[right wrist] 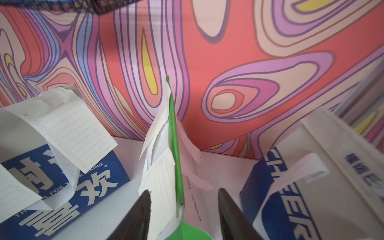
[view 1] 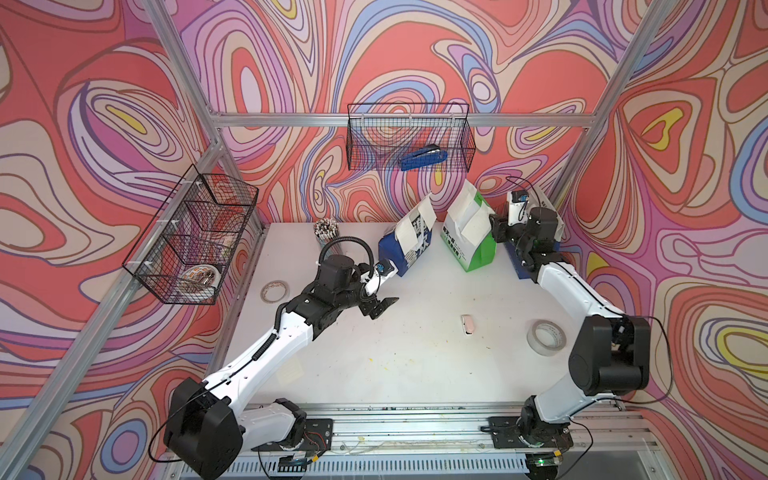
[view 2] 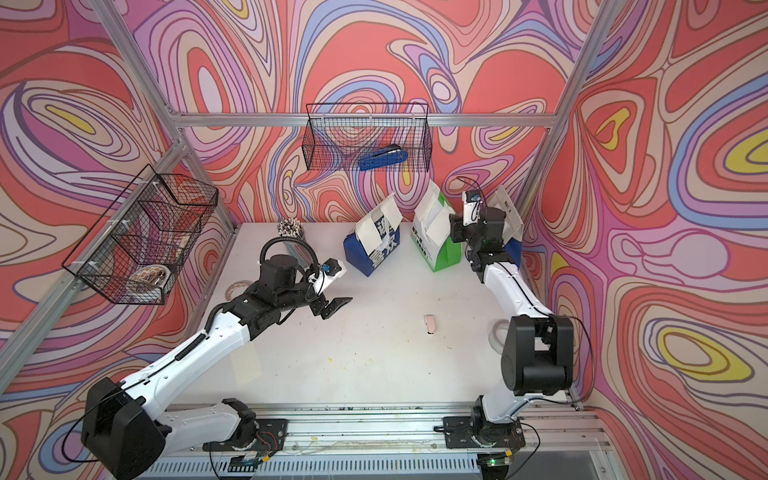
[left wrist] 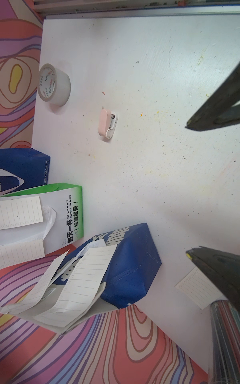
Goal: Staple the receipts to the bags
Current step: Place the takeout bag at the center of the board.
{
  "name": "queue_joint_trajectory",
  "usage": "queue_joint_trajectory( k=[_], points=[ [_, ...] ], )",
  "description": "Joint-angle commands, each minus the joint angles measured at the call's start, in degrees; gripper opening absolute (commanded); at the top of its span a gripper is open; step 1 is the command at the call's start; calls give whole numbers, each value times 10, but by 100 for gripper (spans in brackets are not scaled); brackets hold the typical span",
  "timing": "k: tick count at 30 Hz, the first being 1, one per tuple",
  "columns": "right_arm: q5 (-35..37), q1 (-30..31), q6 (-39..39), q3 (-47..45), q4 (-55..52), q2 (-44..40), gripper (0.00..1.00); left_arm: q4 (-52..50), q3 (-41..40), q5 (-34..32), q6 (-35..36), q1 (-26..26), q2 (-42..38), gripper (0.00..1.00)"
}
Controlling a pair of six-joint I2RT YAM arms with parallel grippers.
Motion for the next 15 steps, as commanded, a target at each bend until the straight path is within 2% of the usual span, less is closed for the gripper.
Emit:
queue_joint_trajectory(
  k=[1, 5, 10, 15],
  points=[
    [36, -20, 8, 7, -94, -44, 60, 22, -9, 12, -14, 1, 4, 89],
    [39, -67, -12, 71, -157, -38, 64, 15, -10, 19, -3, 1, 4, 89],
    [52, -128, -31, 179, -241, 24, 70, 12, -11, 14, 0, 1, -2, 89],
    [61, -154, -38, 270, -324, 96, 70, 21, -18, 29, -11, 1, -2, 89]
  ],
)
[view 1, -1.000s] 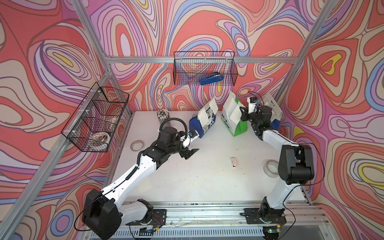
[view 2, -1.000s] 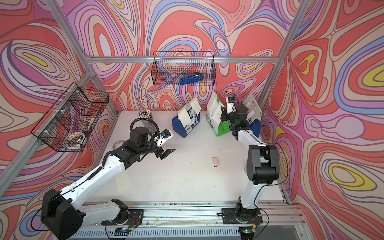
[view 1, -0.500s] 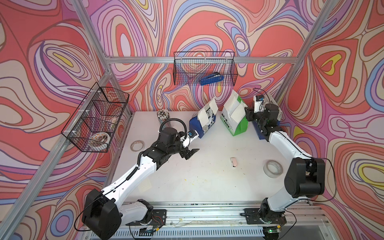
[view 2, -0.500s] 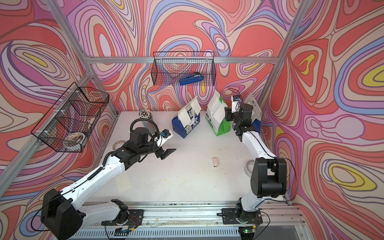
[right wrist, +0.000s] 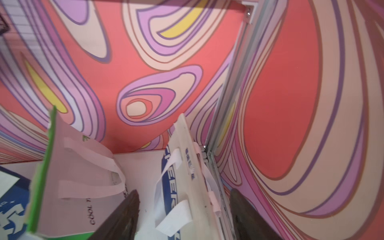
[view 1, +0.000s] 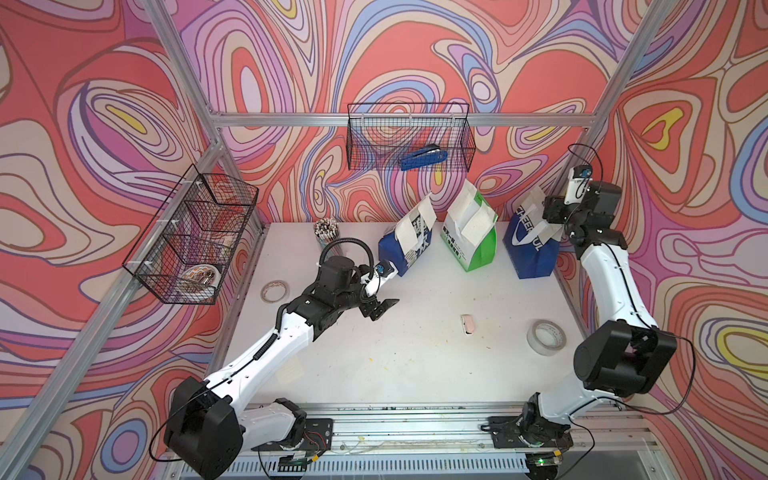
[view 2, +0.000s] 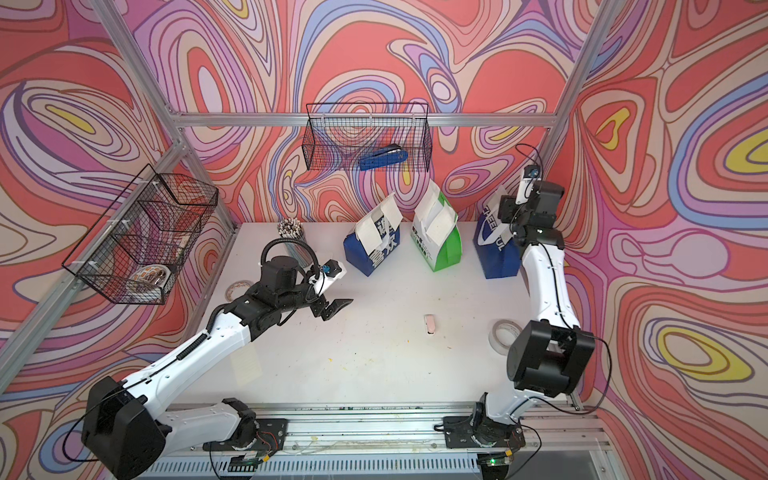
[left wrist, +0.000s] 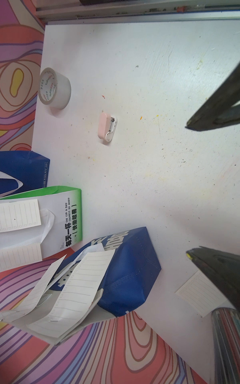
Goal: Staple the receipts to the bags
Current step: Place the takeout bag at the center of the board, then pick up the takeout bag from the corner of the board.
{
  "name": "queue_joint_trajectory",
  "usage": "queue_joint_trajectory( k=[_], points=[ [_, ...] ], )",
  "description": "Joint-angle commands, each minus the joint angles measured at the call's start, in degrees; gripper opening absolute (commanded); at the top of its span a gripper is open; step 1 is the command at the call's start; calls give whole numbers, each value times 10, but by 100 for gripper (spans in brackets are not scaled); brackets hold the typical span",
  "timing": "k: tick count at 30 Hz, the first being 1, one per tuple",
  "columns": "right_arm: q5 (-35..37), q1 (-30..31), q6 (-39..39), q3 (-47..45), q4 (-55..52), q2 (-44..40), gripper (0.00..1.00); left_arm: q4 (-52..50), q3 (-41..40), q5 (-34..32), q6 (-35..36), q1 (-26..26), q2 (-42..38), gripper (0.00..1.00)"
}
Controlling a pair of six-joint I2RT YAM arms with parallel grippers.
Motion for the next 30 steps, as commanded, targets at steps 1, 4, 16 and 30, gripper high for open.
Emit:
queue_joint_trajectory(
  k=[1, 4, 16, 30],
  points=[
    [4, -10, -14, 41, -94, 49, 70, 14, -4, 24, -8, 1, 0, 89],
    [-28, -17, -26, 73, -140, 96, 70, 14, -1, 36, -9, 1, 5, 88],
    [-45, -22, -53, 92, -160, 117, 17, 9, 4, 51, -11, 1, 14, 87],
    [-103, -22, 5, -43, -55, -113, 0, 14, 15, 74, -29, 1, 19, 86]
  ],
)
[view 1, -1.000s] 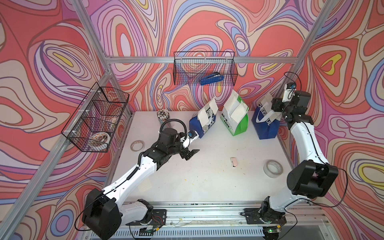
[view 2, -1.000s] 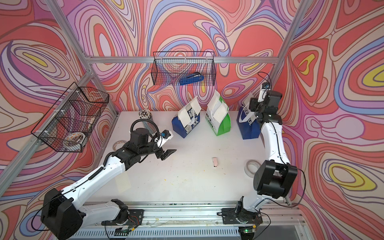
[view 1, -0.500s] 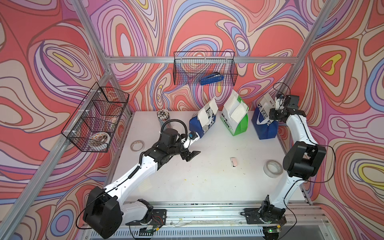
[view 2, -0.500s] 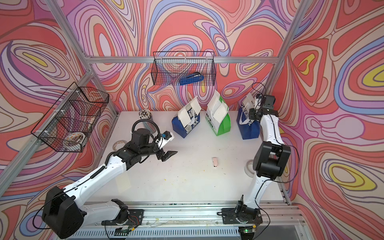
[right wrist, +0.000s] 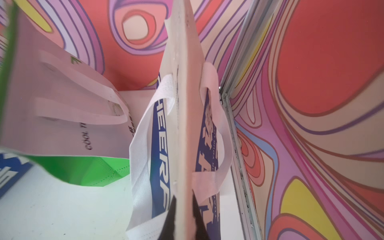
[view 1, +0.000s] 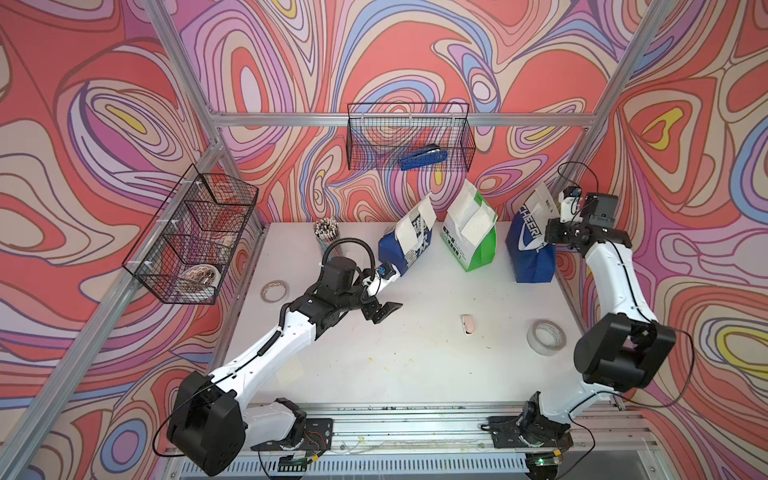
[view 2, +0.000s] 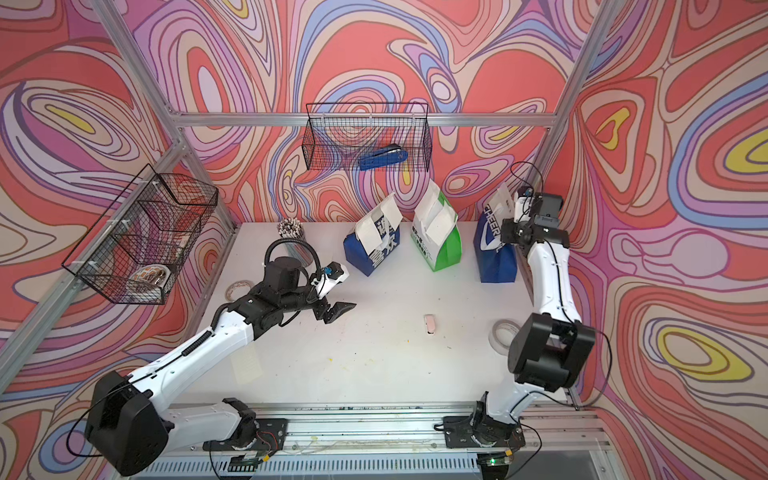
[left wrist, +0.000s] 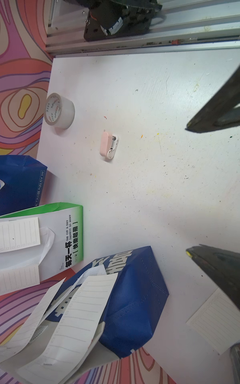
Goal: Staple the receipts to the bags
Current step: Pick up the takeout bag from the corner of the board, then place the takeout bag at the center of the board.
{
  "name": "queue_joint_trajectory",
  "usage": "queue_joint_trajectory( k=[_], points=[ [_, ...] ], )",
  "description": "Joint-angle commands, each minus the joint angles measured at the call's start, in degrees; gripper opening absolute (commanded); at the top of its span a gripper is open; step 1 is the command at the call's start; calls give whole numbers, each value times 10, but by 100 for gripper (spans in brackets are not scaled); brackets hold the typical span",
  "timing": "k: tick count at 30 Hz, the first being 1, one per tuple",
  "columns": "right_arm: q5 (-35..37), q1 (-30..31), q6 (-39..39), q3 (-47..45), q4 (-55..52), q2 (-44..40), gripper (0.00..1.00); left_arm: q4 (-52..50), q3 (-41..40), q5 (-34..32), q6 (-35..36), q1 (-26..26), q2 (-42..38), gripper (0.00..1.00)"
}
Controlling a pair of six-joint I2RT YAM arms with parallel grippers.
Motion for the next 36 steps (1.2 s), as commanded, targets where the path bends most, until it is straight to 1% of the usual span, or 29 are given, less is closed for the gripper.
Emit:
queue_joint_trajectory(
  k=[1, 4, 5, 7, 8, 10, 12, 14, 15, 16, 18, 20, 22, 23, 24, 27, 30, 31, 33, 35, 36],
  points=[
    [-39, -1, 30, -16, 100, -94, 0, 8, 19, 20, -14, 1, 6, 87],
    [-52, -1, 28, -15, 55, -141, 0, -8, 34, 21, -19, 1, 2, 87],
    [-40, 1, 27, -18, 35, -163, 0, -9, 39, 10, -28, 1, -5, 87],
    [21, 28, 30, -54, 32, -223, 0, 26, 30, -34, -73, 6, -26, 89],
    [23, 39, 30, -70, 24, -252, 0, 44, 22, -46, -90, 13, -37, 90],
    [13, 42, 69, -67, -34, -279, 0, 66, 14, -51, -117, 29, -52, 91],
    [-24, 43, 79, -53, -107, -290, 0, 78, 11, -72, -153, 44, -60, 91],
    [-57, 56, 60, -53, -161, -304, 0, 90, 4, -170, -210, 55, -66, 91],
    [-72, 68, 49, -59, -175, -312, 0, 93, 0, -197, -228, 66, -69, 91],
    [-105, 80, 36, -69, -185, -319, 0, 96, -5, -211, -243, 80, -72, 91],
    [-187, 91, 26, -84, -192, -326, 0, 98, -14, -243, -274, 103, -82, 91],
    [-272, 102, 34, -105, -175, -325, 0, 90, -22, -309, -308, 117, -98, 91],
    [-340, 116, 42, -126, -149, -318, 0, 94, -39, -353, -322, 126, -119, 91],
    [-358, 127, 43, -131, -139, -312, 0, 99, -48, -365, -322, 129, -130, 91],
    [-360, 143, 48, -134, -129, -307, 0, 104, -57, -372, -320, 132, -138, 91],
    [-356, 219, 37, -139, -100, -283, 0, 98, -74, -386, -313, 136, -156, 91],
    [-340, 311, 19, -143, -65, -242, 0, 74, -85, -404, -319, 144, -165, 92],
    [-336, 341, 3, -143, -56, -222, 0, 53, -83, -405, -332, 154, -169, 92],
    [-328, 398, -49, -132, -57, -181, 0, 9, -75, -380, -373, 193, -170, 92],
    [-306, 451, -109, -109, -70, -135, 0, -12, -76, -322, -418, 248, -170, 91],
    [-305, 469, -139, -99, -78, -116, 0, -16, -78, -299, -429, 266, -169, 91]
  ],
)
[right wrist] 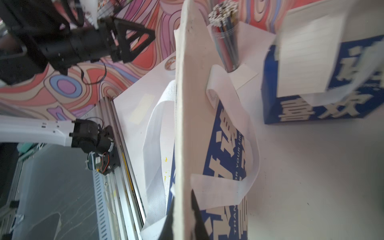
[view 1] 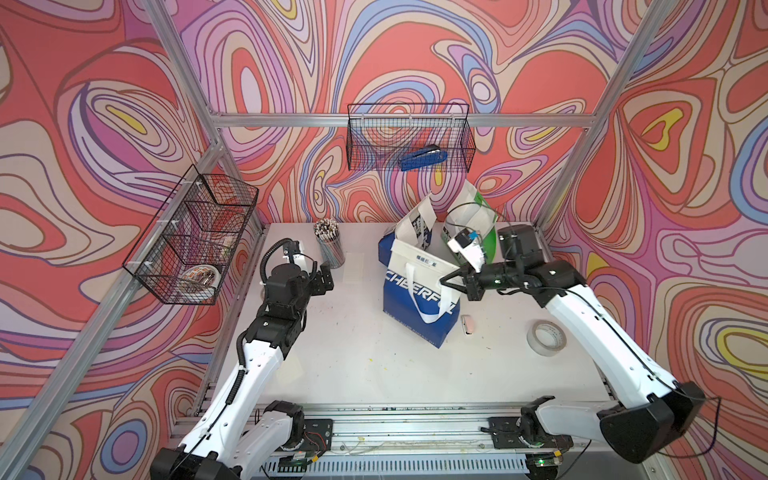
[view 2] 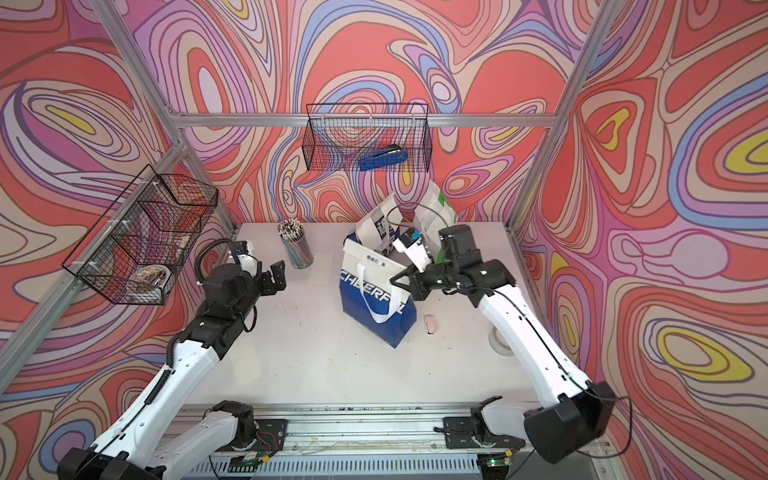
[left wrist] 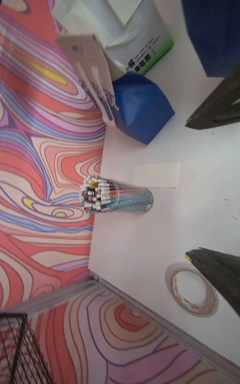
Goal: Staple the receipts to the bags
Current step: Place the takeout bag at the center of the board.
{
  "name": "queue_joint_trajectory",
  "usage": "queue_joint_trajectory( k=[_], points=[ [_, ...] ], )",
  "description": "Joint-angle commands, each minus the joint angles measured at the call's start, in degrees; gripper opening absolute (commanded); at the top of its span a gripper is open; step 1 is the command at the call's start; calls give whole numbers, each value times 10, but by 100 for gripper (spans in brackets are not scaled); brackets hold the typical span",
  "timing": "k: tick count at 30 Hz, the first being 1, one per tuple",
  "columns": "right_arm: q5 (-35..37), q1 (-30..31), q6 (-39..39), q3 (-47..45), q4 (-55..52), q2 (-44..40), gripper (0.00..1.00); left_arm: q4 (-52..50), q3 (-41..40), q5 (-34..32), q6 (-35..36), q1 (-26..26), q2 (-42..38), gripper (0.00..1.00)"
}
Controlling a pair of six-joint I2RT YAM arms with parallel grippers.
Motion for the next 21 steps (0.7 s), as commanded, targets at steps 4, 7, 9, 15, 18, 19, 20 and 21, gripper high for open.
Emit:
queue_joint_trajectory(
  k=[4, 7, 9, 15, 18, 19, 20, 21],
  points=[
    [-21, 74, -202, 67, -2, 100, 0, -84, 10, 95, -96, 95, 14, 91],
    [-28, 76, -268, 67, -24, 127, 0, -133, 37, 117, -117, 118, 47, 90],
    [-29, 75, -297, 61, -31, 138, 0, -154, 53, 124, -134, 126, 67, 90],
    [25, 75, -333, 43, -36, 154, 1, -139, 60, 144, -153, 127, 100, 89],
    [68, 73, -333, 44, -47, 147, 22, -114, 62, 176, -160, 127, 121, 83],
    [76, 71, -338, 43, -52, 143, 34, -108, 62, 187, -163, 126, 129, 82],
    [79, 70, -340, 44, -56, 140, 39, -108, 60, 183, -175, 125, 133, 81],
    [78, 68, -340, 46, -60, 138, 42, -81, 54, 180, -185, 124, 135, 81]
  ],
)
